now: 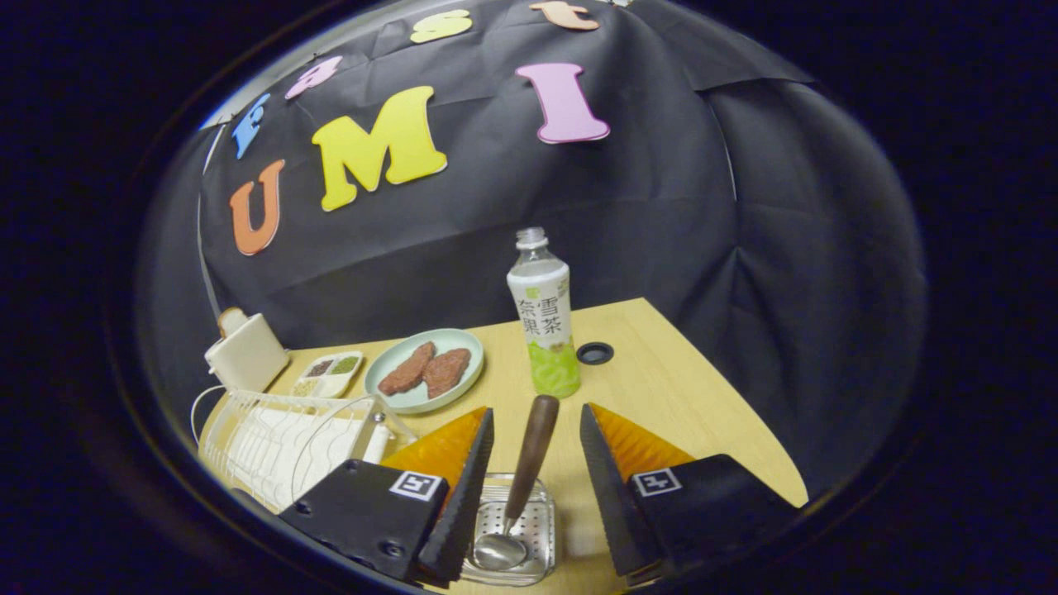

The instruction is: Take the plate from the dish rack, then take the spoon from the basket and place it into the plate.

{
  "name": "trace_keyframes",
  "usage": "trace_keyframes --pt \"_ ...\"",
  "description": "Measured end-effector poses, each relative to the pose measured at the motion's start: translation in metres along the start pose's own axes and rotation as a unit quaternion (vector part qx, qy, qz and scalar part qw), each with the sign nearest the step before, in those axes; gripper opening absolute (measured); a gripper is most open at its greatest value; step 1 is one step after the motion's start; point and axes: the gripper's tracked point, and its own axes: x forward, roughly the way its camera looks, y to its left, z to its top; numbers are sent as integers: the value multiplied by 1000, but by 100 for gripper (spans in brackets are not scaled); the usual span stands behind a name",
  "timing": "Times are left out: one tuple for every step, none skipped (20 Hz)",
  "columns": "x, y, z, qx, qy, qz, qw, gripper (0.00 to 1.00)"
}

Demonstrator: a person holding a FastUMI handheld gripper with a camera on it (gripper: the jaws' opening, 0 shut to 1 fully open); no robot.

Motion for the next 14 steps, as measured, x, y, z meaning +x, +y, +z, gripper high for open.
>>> trace_keyframes --pt "2 4 -3 -7 11 1 1000 64" --pt "6 3 -4 -11 12 -8 1000 59" --pt "10 1 -4 -11 12 -17 1000 52" --pt "5 3 -1 1 5 -17 1000 45" --pt "2 7 0 11 -4 -14 1000 21" --pt "-3 7 4 10 -16 -20 1000 19" --pt "-11 4 8 9 -29 -26 999 15" --pt "-17 5 14 7 -42 -30 999 15" --pt "-27 5 18 10 -59 -32 998 13" --pt "-37 5 25 12 -78 -36 996 13" --pt "-46 6 31 14 -95 -36 995 13" --pt "-58 8 40 18 -116 -35 992 12" --pt "-70 9 49 21 -135 -37 990 12" --pt "-82 8 56 23 -155 -41 987 12"
